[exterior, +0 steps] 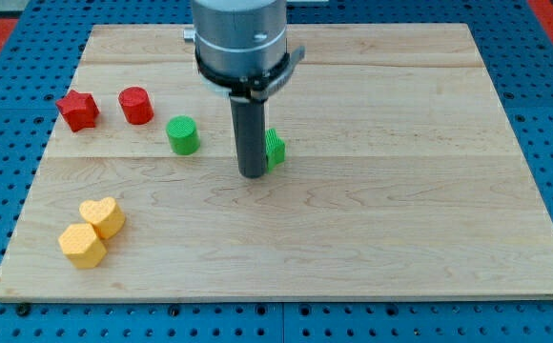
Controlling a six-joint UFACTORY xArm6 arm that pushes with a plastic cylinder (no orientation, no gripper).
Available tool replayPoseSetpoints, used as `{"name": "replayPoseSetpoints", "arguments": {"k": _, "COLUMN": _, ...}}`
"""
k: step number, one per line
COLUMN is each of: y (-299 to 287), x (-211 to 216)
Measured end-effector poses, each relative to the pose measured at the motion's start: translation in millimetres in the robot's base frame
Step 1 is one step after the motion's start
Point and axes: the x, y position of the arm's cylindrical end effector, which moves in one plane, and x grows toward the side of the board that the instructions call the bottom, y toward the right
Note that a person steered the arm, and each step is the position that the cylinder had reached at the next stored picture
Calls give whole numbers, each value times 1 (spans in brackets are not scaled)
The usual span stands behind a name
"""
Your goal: Place the green blocks at the center of the board
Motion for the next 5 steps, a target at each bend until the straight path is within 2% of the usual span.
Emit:
{"name": "replayPoseSetpoints", "arguments": {"k": 1, "y": 12, "x": -12}}
{"name": "replayPoseSetpoints", "arguments": {"k": 2, "y": -68, "x": 33}}
{"name": "replayPoseSetpoints", "arguments": {"k": 3, "y": -153, "x": 26}}
{"name": "replayPoseSetpoints", "arguments": {"k": 4, "y": -128, "x": -26}}
{"name": "replayPoseSetpoints", "arguments": {"k": 5, "y": -56, "x": -35}}
